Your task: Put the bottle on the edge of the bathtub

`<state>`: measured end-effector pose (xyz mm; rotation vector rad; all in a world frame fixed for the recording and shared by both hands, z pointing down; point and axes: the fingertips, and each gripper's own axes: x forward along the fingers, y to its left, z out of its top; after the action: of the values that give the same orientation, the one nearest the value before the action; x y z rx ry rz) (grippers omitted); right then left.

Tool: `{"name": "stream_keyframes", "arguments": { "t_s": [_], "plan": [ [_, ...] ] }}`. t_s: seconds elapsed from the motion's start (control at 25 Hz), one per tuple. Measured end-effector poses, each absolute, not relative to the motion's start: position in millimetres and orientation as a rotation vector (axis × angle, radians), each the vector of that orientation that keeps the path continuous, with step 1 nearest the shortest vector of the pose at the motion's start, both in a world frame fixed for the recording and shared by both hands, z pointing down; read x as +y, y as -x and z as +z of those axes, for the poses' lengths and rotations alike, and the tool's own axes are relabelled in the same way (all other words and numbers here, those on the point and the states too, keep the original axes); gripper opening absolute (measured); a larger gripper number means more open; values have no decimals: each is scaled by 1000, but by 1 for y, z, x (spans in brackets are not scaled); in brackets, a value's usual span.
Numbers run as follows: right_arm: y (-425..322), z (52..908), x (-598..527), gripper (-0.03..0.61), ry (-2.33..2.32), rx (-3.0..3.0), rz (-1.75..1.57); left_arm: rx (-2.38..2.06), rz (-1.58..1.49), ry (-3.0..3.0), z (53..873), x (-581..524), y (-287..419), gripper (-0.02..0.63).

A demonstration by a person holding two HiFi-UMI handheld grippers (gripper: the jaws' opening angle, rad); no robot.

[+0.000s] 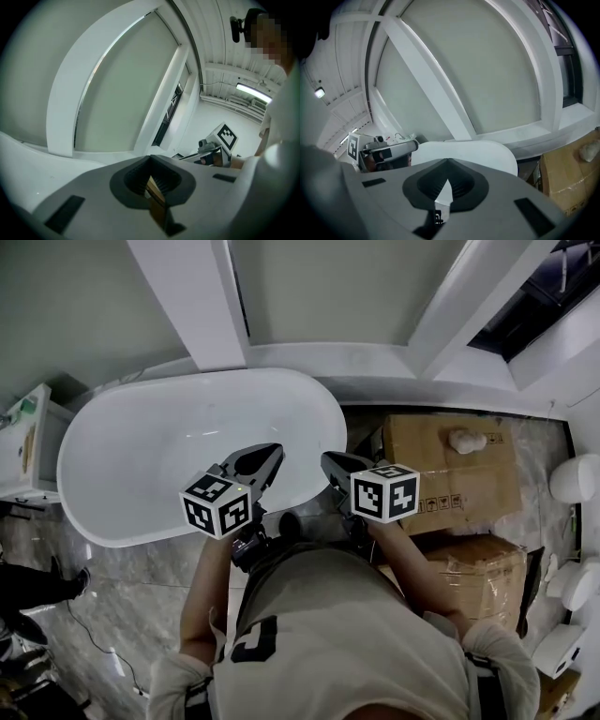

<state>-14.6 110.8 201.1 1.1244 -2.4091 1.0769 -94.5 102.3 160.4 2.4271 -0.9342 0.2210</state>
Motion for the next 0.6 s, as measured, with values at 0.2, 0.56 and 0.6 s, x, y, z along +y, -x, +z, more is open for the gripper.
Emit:
{"name": "stream_keyframes", "arguments": {
  "t_s": [0.2,0.56,0.6],
  "plan": [
    [-6,198,132,26,-1117,-2460,1123,-952,279,-2457,159,118,74,57],
    [-19,192,169,28,-1067,-2541,1178,-1022,264,-2433,153,155,63,57],
    [-19,194,173,27,-1061,-2527,1154,-1029,259,-2431,152,159,62,57]
  ]
}}
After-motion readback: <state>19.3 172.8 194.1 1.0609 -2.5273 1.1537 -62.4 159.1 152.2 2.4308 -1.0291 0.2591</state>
